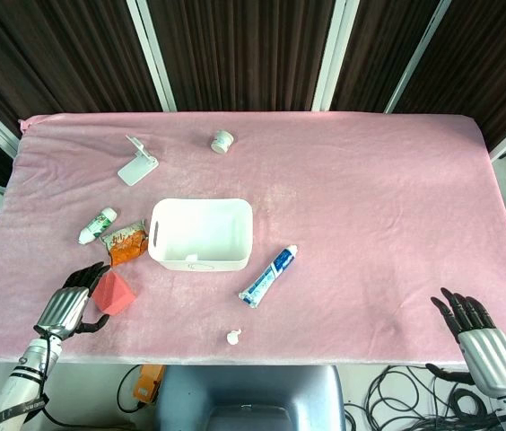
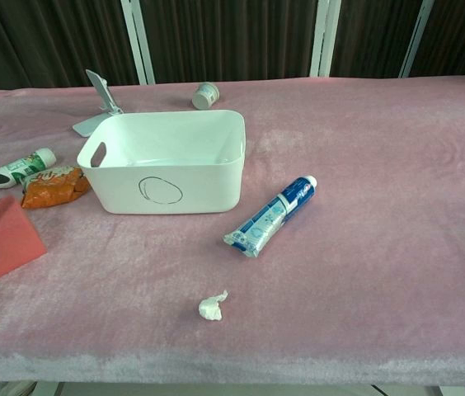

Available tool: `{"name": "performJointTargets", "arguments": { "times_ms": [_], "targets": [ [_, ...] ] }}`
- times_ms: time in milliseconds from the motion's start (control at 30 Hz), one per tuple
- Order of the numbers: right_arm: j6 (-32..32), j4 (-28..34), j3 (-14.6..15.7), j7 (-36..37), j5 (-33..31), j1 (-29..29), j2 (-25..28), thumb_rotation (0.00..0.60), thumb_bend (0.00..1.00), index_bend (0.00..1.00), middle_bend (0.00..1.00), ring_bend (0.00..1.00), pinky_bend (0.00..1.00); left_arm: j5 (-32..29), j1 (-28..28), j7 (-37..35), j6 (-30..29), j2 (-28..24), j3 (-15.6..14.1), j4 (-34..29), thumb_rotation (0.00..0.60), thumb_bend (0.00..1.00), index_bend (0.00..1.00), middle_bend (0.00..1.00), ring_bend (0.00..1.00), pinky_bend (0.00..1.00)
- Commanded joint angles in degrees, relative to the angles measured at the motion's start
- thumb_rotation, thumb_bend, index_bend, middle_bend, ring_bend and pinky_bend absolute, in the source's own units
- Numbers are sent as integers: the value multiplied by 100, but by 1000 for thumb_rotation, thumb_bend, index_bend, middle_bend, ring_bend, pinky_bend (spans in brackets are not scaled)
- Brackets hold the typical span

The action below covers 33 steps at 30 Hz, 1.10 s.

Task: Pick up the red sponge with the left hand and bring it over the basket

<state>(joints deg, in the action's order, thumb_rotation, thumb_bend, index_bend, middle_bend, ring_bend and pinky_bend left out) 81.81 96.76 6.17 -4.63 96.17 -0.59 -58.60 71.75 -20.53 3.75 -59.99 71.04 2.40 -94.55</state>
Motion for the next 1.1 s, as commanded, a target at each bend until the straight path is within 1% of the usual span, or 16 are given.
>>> {"name": "performJointTargets", "arguments": {
  "times_ms": [33,300,533,700,833,933,1000,1067,1100],
  "targets": [
    [1,-2,3,3,3,0,2,600,102,0,0,0,189,1,-2,8,-3,4,-7,1,600,335,0,0,26,82],
    [40,-19,18,23,34,13,4,600,102,0,0,0,189,-2,-19,-7,1,35,-18,20,600,334,0,0,26,83],
    [25,-12,31,-25,22,21,-11,600,102,0,0,0,189,-22,-91,-109,163,25,-28,46,600,335,0,0,26,83],
    [41,-14,21,-22,14,25,-17,600,102,0,0,0,189,-61,-247,-293,465,58,6,153,600,335,0,0,26,83],
    [19,-11,19,-42,-5,20,-22,600,102,0,0,0,189,39,-321,-568,513,180,76,349,600,335,0,12,40,87],
    [1,-3,35,-47,8,15,-11,600,102,0,0,0,189,64,-333,-641,441,331,122,527,600,334,15,68,95,97],
    [12,-4,38,-32,16,18,-4,600,102,0,0,0,189,80,-325,-646,353,433,149,634,600,333,61,131,157,111],
    [37,-5,29,-15,12,24,-1,600,102,0,0,0,189,73,-319,-640,308,532,154,737,600,332,136,232,252,132],
    [47,-6,26,-8,10,27,0,600,102,0,0,0,189,75,-327,-656,329,556,145,771,600,332,158,264,282,139]
  ]
}}
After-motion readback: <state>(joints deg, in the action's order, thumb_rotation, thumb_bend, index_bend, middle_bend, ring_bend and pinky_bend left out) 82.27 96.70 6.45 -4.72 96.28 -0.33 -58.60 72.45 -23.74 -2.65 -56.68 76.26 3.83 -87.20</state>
